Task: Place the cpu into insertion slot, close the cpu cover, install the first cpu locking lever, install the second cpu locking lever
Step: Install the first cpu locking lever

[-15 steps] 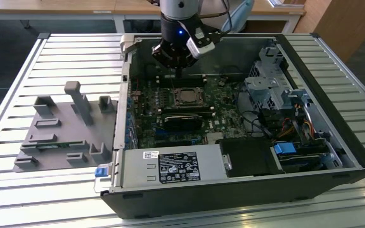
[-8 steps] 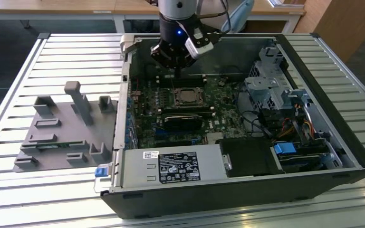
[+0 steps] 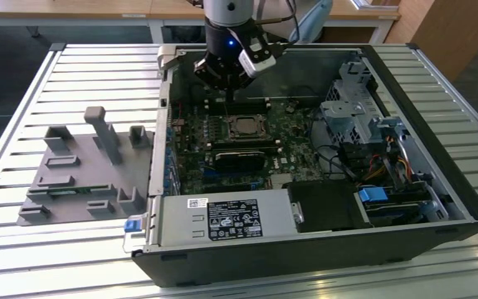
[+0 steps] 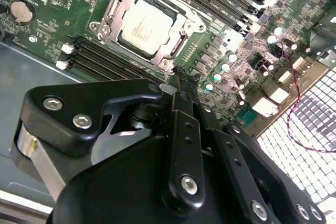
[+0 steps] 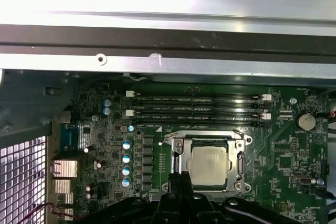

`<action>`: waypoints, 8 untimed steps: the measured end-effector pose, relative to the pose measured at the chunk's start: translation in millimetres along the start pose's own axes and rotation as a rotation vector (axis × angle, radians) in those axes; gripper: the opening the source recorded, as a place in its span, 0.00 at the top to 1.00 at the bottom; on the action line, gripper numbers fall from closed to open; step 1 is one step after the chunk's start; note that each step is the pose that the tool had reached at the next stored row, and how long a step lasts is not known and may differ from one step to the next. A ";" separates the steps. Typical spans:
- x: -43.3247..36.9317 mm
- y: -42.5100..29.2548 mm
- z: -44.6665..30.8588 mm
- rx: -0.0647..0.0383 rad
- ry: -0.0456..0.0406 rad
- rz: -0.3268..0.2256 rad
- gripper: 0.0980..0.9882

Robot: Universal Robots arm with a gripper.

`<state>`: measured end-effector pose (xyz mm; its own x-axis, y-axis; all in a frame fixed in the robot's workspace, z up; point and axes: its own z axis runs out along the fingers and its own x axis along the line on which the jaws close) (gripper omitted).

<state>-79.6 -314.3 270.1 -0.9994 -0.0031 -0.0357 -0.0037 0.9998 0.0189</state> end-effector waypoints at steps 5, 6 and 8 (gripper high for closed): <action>7.7 0.3 0.5 0.000 0.0000 0.000 0.99; 9.2 0.4 0.7 0.000 -0.0001 0.000 0.99; 11.6 0.5 1.1 0.000 0.0000 0.000 0.99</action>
<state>-91.2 -313.7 268.6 -0.9994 -0.0030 -0.0357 -0.0037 0.9998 0.0189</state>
